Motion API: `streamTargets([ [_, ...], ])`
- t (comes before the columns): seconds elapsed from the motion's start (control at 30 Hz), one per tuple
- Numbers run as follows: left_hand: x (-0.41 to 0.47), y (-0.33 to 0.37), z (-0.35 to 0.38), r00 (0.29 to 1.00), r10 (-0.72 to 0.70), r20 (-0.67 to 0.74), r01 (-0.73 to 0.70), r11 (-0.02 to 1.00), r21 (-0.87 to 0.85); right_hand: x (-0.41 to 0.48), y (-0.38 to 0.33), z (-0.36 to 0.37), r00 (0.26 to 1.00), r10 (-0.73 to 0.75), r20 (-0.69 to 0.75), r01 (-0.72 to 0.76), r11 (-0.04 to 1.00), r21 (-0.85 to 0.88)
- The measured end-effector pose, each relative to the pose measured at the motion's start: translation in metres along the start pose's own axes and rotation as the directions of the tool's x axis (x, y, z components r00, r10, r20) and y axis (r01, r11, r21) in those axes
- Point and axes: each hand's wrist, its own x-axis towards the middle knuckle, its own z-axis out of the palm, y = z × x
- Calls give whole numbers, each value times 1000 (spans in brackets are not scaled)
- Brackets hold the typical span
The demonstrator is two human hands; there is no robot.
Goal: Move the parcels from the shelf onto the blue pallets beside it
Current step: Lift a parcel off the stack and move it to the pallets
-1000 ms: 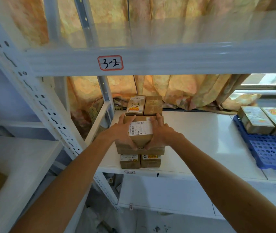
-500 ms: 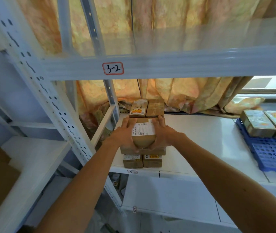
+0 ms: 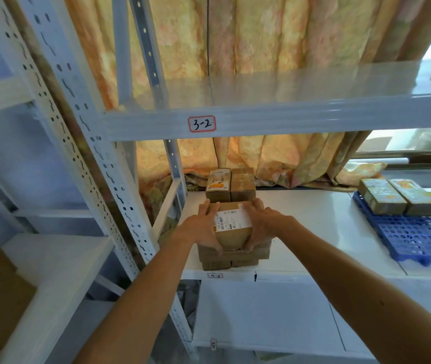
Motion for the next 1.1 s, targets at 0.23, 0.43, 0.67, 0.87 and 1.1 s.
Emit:
streamTargets([
  [0.23, -10, 2, 1, 1000, 17, -23, -17, 1000, -4, -12, 7, -6, 999, 25, 37, -23, 998, -65],
  [0.43, -17, 3, 0, 998, 51, -43, -50, 999, 13, -18, 0, -4, 1000, 20, 23, -17, 995, -101],
  [0.67, -33, 9, -6, 984, 130, -125, -116, 987, 114, -39, -5, -10, 1000, -13, -14, 12, 997, -81],
  [0.87, -43, 20, -35, 966, 186, -178, -158, 975, 158, -57, -4, -29, 995, 25, -99, -34, 996, -88],
  [1.1, -52, 34, -66, 948, 235, -216, -206, 967, 150, -79, -1, -58, 979, 44, -198, -69, 990, -124],
])
